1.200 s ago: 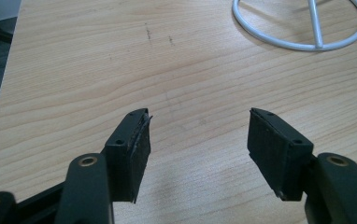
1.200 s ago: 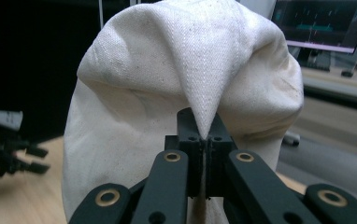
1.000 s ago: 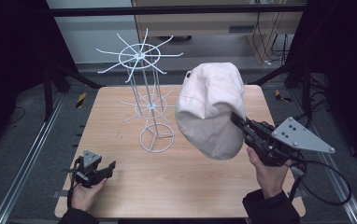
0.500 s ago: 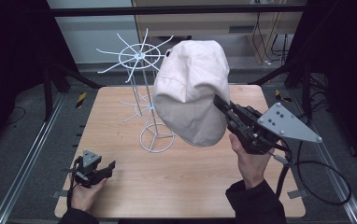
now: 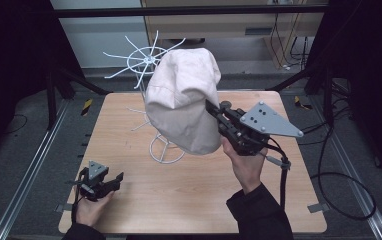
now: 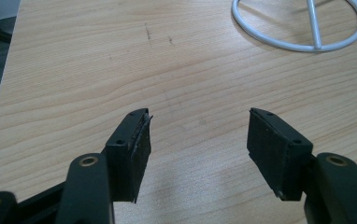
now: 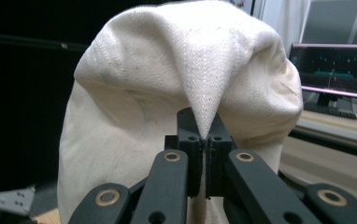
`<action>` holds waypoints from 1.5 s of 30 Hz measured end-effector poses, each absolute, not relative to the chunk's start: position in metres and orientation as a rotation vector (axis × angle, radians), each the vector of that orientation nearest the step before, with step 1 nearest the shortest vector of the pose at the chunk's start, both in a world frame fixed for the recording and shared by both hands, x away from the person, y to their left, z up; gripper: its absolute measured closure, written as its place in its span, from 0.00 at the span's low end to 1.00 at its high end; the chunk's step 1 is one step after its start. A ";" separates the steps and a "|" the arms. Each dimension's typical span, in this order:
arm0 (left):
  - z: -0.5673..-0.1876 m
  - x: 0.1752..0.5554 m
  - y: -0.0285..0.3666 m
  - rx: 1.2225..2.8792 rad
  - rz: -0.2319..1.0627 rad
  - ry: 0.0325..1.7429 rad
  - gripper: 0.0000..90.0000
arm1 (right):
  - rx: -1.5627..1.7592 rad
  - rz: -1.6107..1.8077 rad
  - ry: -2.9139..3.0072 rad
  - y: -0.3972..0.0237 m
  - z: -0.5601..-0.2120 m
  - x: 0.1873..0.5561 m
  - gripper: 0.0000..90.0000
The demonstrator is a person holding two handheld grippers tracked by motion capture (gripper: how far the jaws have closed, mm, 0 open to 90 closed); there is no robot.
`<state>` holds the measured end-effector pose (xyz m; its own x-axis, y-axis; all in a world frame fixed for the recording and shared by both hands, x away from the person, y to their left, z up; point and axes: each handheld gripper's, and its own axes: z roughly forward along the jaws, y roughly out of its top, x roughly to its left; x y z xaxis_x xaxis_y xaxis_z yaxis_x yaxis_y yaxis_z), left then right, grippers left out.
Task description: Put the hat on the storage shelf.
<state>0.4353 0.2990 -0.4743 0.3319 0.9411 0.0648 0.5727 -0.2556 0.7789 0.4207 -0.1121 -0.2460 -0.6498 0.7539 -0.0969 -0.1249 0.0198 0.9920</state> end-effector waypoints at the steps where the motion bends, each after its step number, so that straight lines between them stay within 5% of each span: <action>1: -0.474 0.435 0.299 1.940 0.713 1.327 0.44 | 0.655 1.700 1.648 -0.112 -0.249 0.422 0.98; 21: -0.475 0.436 0.299 1.947 0.714 1.326 0.44 | 0.743 1.633 1.775 -0.117 -0.280 0.431 0.89; 36: -0.476 0.436 0.298 1.948 0.713 1.331 0.44 | 0.835 1.582 1.755 -0.155 -0.311 0.418 0.36; 45: -0.477 0.437 0.298 1.942 0.701 1.328 0.41 | 0.983 1.474 1.831 -0.183 -0.362 0.428 0.24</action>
